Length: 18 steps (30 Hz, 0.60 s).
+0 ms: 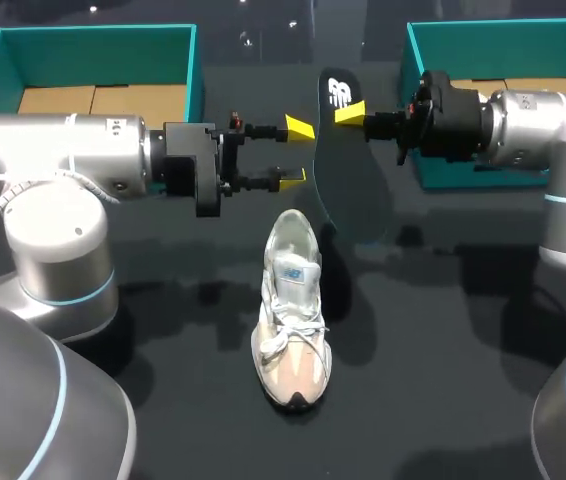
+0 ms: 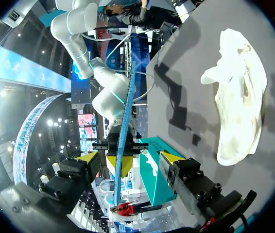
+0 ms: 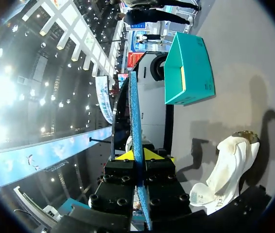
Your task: Take the shoe out of the shoebox, open the shoe tongue, remove and reinsert the insole, then place the shoe into the shoebox
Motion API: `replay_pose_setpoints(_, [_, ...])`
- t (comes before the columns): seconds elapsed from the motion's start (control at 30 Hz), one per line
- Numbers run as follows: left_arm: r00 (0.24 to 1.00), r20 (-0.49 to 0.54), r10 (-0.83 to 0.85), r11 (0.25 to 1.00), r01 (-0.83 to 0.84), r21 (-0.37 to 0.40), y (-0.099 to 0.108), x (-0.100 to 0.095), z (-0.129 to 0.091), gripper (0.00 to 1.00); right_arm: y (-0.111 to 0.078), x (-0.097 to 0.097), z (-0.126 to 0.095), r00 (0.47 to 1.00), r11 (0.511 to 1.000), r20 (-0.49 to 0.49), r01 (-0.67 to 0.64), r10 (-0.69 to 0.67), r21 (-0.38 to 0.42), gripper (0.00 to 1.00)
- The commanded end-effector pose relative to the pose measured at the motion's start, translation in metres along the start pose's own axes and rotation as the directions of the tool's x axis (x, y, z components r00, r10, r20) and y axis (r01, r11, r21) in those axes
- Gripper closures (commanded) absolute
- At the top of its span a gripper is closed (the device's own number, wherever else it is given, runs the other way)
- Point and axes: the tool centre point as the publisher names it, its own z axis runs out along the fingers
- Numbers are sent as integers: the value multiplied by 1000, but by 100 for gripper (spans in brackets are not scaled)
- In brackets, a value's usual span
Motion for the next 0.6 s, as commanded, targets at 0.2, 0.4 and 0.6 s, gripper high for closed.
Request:
replay_pose_setpoints(0.2, [1000,-5,0,1000,0,14,6,2,15,43,4,-11,13,998,998,32,-58,57,16,100])
replay_pose_setpoints(0.4, [1000,-4,-4,1000,4,27,4,3,20,51,6,-17,19,997,997,35,-76,75,10,100])
replay_pose_setpoints(0.6, [1000,3,-11,1000,10,25,3,4,24,55,9,-20,26,996,997,30,-83,83,6,100])
